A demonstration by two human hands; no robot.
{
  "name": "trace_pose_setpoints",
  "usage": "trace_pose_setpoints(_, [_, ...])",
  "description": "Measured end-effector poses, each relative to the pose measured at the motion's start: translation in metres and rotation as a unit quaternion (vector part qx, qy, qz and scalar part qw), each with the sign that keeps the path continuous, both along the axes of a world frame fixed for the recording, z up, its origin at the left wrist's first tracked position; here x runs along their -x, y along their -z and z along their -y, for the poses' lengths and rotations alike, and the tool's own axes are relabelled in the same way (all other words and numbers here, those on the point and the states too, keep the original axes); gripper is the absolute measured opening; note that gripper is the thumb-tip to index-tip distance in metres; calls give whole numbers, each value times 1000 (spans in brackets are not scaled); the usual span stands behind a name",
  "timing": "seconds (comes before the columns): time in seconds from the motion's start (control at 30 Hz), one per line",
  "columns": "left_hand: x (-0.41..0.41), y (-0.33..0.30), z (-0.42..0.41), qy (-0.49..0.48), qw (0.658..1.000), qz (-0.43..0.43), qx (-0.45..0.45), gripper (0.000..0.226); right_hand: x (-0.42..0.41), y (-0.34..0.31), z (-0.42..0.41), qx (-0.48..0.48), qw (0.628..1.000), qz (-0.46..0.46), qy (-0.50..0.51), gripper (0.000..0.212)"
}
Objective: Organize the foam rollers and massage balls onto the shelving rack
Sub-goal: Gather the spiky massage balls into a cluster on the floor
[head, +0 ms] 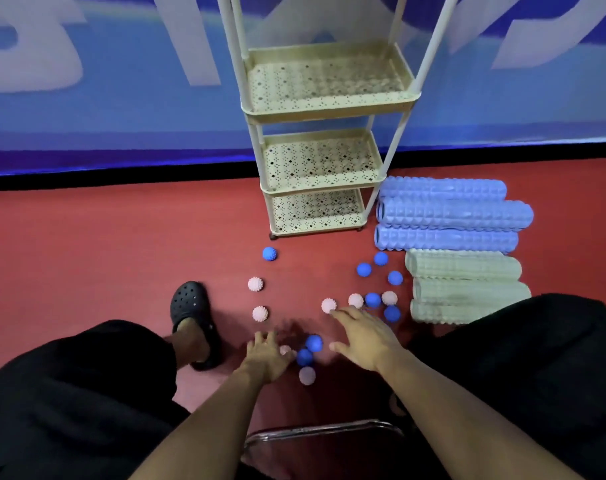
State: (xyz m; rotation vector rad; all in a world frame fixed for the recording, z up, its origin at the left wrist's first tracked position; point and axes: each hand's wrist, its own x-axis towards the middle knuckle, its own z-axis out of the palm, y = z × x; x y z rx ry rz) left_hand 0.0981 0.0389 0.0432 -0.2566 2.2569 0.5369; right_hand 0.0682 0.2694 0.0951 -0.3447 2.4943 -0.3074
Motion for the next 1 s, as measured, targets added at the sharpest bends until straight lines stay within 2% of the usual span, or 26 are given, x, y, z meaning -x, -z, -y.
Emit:
trace_pose_setpoints(0.07, [4, 22, 1, -70, 996, 43, -16, 70, 5, 22, 3, 3, 999, 34, 23, 75])
trace_pose_setpoints(0.13, [8, 48, 3, -138, 987, 70, -42, 79, 7, 43, 6, 6, 997, 65, 36, 75])
trace_pose_setpoints(0.3, [20, 112, -1, -241, 960, 117, -85, 82, 17, 106, 16, 26, 987, 138, 81, 75])
trace_pose_setpoints(0.43, [16, 163, 4, -233, 960, 130, -80, 112, 22, 156, 27, 28, 976, 190, 102, 76])
trace_pose_setpoints(0.47, [15, 173, 3, -242, 958, 129, -87, 112, 22, 167, 29, 29, 973, 205, 107, 77])
trace_pose_setpoints(0.57, [6, 211, 2, -323, 926, 157, -114, 73, 22, 202, 36, 43, 956, 251, 145, 79])
trace_pose_setpoints(0.63, [14, 203, -4, -393, 898, 154, -126, 50, 21, 222, 41, 61, 932, 291, 208, 78])
trace_pose_setpoints(0.7, [18, 198, -10, -445, 871, 153, -136, 41, 16, 238, 49, 86, 895, 325, 295, 77])
trace_pose_setpoints(0.77, [17, 202, -18, -467, 860, 145, -146, 37, 8, 251, 58, 120, 860, 327, 373, 70])
trace_pose_setpoints(0.87, [1, 225, -29, -498, 835, 151, -179, 28, 2, 260, 75, 164, 823, 318, 442, 55])
trace_pose_setpoints(0.9, [7, 219, -36, -497, 837, 136, -183, 23, 3, 259, 79, 173, 820, 315, 446, 50])
trace_pose_setpoints(1.0, [23, 209, -48, -470, 852, 117, -199, 18, 12, 249, 79, 187, 842, 284, 420, 43])
